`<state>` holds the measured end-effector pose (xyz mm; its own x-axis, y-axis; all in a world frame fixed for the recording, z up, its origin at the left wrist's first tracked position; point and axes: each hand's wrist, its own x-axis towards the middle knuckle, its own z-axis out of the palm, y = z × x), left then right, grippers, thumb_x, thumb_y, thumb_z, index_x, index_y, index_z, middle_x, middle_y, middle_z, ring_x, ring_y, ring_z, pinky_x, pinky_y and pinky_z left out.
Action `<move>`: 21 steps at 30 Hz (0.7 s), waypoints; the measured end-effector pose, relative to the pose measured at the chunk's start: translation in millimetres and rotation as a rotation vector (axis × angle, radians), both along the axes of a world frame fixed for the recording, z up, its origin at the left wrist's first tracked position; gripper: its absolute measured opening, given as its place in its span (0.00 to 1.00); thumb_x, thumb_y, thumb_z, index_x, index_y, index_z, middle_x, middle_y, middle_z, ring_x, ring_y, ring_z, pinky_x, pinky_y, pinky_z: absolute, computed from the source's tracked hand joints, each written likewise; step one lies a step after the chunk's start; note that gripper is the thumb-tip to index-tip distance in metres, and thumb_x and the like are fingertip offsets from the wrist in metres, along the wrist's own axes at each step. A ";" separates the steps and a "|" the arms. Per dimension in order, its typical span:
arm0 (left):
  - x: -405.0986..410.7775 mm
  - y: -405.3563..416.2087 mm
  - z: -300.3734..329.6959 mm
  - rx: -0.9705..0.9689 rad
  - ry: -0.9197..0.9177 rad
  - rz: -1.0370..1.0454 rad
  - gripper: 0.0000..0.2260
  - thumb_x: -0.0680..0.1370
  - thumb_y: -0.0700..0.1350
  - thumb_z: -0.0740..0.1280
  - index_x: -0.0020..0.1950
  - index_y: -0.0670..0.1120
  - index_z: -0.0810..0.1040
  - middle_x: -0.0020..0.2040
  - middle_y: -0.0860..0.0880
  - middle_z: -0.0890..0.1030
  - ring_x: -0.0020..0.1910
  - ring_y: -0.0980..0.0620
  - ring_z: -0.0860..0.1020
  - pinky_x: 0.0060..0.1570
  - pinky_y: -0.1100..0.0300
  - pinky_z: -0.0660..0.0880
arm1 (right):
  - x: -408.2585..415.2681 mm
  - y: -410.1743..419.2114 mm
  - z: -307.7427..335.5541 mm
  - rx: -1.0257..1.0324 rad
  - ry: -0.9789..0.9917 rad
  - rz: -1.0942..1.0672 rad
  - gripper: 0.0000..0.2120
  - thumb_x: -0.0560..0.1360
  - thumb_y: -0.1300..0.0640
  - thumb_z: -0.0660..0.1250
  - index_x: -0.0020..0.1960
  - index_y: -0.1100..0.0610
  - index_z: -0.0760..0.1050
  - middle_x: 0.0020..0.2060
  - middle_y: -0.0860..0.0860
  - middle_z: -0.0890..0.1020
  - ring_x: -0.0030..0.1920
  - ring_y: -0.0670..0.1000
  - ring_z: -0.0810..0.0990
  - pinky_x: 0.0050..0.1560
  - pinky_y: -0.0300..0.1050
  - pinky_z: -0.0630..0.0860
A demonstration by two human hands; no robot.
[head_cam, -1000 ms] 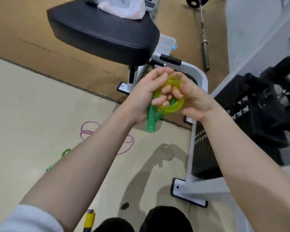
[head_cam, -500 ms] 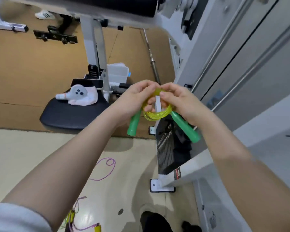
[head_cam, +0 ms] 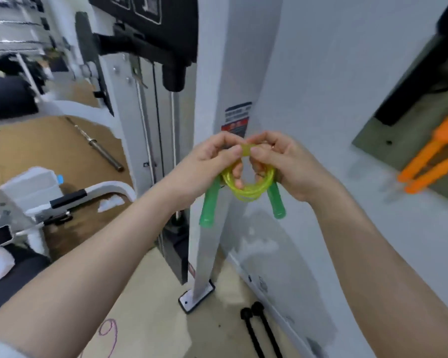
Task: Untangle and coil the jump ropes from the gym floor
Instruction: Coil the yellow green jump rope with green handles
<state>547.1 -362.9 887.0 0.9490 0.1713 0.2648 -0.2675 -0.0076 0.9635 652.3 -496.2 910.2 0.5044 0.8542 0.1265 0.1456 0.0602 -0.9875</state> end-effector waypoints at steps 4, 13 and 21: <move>46.1 -58.4 19.7 -0.018 -0.058 -0.127 0.06 0.80 0.39 0.59 0.53 0.44 0.74 0.33 0.50 0.77 0.32 0.53 0.77 0.40 0.61 0.75 | 20.4 -72.1 22.1 0.064 -0.065 -0.208 0.07 0.69 0.60 0.65 0.48 0.56 0.74 0.26 0.44 0.76 0.29 0.44 0.73 0.33 0.38 0.72; 119.6 -165.2 69.1 0.021 -0.223 -0.346 0.08 0.78 0.38 0.62 0.52 0.46 0.78 0.38 0.52 0.81 0.35 0.54 0.78 0.41 0.63 0.76 | 35.0 -202.4 62.9 0.174 -0.280 -0.520 0.13 0.71 0.65 0.66 0.53 0.55 0.72 0.40 0.47 0.83 0.43 0.48 0.80 0.46 0.38 0.76; 137.9 -256.5 107.2 0.037 -0.346 -0.518 0.10 0.78 0.35 0.63 0.55 0.47 0.73 0.39 0.51 0.81 0.38 0.57 0.79 0.41 0.63 0.77 | 27.7 -280.5 100.7 0.243 -0.452 -0.848 0.08 0.74 0.67 0.65 0.49 0.56 0.73 0.31 0.43 0.81 0.32 0.40 0.77 0.32 0.32 0.74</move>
<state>685.1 -619.4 994.1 0.7643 -0.3035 0.5690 -0.5423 0.1750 0.8218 680.0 -776.7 1010.9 0.7978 0.1582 0.5818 0.5943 -0.0442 -0.8030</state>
